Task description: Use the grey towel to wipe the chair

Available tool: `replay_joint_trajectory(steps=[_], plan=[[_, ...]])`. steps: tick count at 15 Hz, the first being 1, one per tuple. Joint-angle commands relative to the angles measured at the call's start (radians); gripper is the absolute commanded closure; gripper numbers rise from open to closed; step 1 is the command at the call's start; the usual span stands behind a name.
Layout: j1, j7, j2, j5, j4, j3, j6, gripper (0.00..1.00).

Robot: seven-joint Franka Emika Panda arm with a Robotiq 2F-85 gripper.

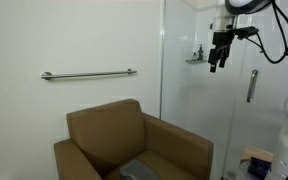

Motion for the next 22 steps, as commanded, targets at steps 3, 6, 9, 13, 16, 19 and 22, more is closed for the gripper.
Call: replay_joint_trajectory(steps=[3, 6, 9, 13, 16, 19, 22], plan=[[0.017, 0.010, 0.000, -0.010, 0.004, -0.011, -0.006, 0.00], [0.052, 0.079, 0.053, 0.039, -0.027, 0.011, 0.098, 0.00], [0.099, 0.151, 0.114, 0.128, -0.078, 0.036, 0.217, 0.00], [0.181, 0.236, 0.257, 0.264, -0.174, 0.114, 0.402, 0.00], [0.188, 0.221, 0.257, 0.278, -0.190, 0.133, 0.396, 0.00], [0.194, 0.229, 0.292, 0.281, -0.190, 0.144, 0.409, 0.00], [0.206, 0.212, 0.287, 0.295, -0.180, 0.135, 0.404, 0.00]])
